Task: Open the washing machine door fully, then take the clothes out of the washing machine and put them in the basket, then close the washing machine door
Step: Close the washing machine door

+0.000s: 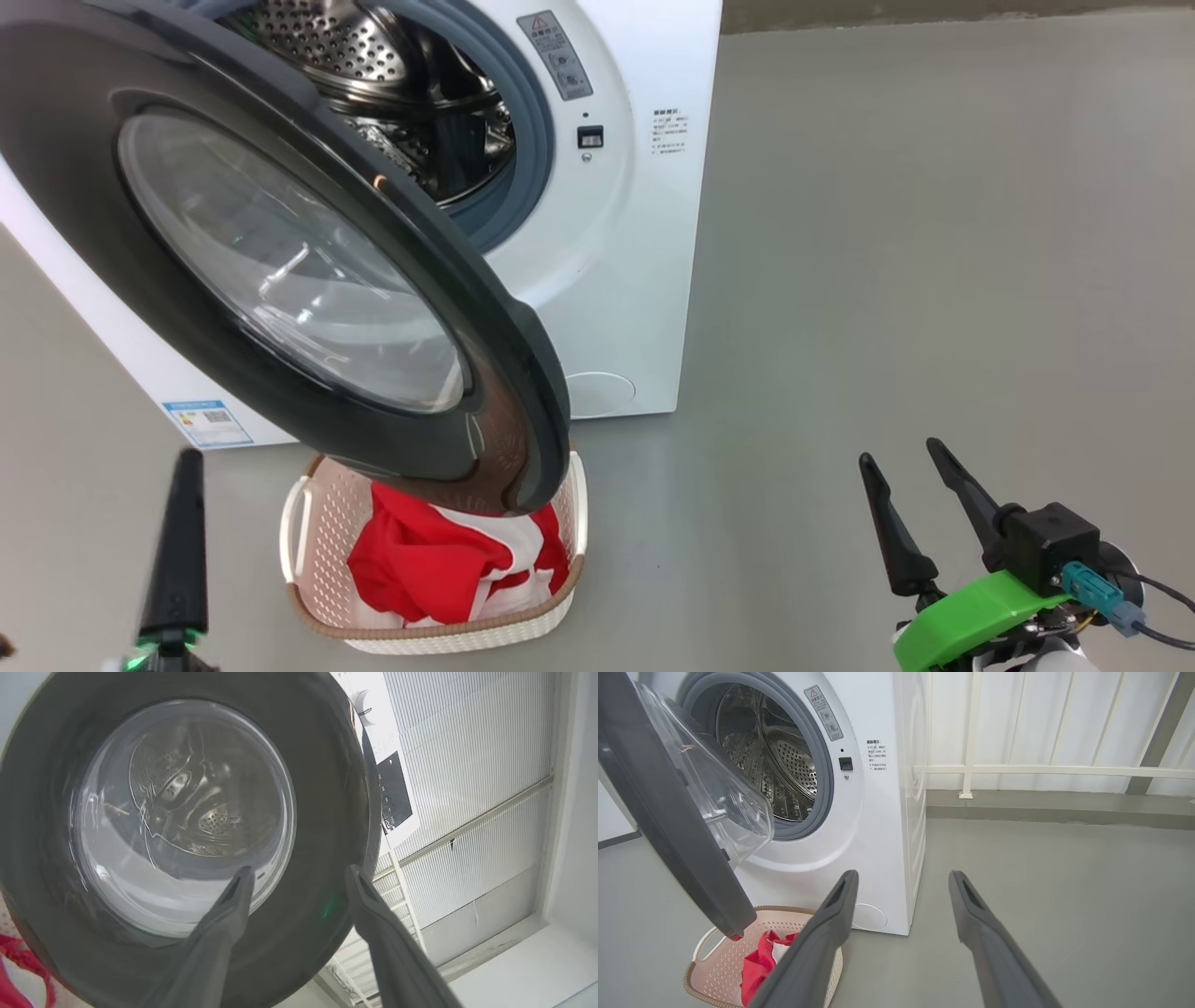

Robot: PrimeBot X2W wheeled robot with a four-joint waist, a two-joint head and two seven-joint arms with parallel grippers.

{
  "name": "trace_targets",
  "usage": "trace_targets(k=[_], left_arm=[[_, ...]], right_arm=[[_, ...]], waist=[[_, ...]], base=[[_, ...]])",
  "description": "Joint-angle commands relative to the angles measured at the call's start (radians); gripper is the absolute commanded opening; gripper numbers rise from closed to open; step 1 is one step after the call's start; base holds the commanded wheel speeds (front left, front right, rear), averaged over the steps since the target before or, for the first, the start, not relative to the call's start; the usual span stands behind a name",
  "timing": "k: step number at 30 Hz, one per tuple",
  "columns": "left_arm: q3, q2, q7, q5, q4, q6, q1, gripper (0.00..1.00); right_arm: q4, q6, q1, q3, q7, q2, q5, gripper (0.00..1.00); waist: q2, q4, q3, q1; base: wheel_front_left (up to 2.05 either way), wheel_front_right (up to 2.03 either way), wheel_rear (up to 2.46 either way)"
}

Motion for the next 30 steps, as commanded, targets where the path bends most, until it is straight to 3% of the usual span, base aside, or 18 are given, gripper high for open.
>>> trace_targets(k=[1,7,12,22,30], left_arm=[[0.023,0.021,-0.027,0.071,-0.044,0.012,-0.042,1.00],[-0.041,0.084,-0.165,0.507,-0.097,0.121,-0.029,1.00],[-0.116,0.126,-0.183,0.752,-0.077,0.207,0.013,1.00],[-0.195,0.175,-0.180,0.963,0.032,0.287,0.081,1.00],[-0.214,0.167,-0.186,0.980,0.094,0.304,0.102,1.00]], right_arm=[[-0.030,0.005,0.000,0.017,0.000,-0.008,-0.012,1.00],[-0.040,0.005,0.015,0.007,0.007,-0.008,-0.018,1.00],[-0.052,0.005,0.035,0.000,0.013,-0.008,-0.025,1.00],[-0.071,0.005,0.065,-0.009,0.025,-0.008,-0.034,1.00],[-0.081,0.005,0.088,-0.009,0.037,-0.008,-0.039,1.00]], waist=[[-0.0001,0.001,-0.003,-0.0001],[-0.0001,0.005,-0.024,-0.0001],[-0.0001,0.012,-0.040,-0.0001],[-0.0001,0.023,-0.054,-0.0001],[-0.0001,0.023,-0.066,-0.0001]], base=[[0.00,0.00,0.00],[0.00,0.00,0.00],[0.00,0.00,0.00],[0.00,0.00,0.00],[0.00,0.00,0.00]])
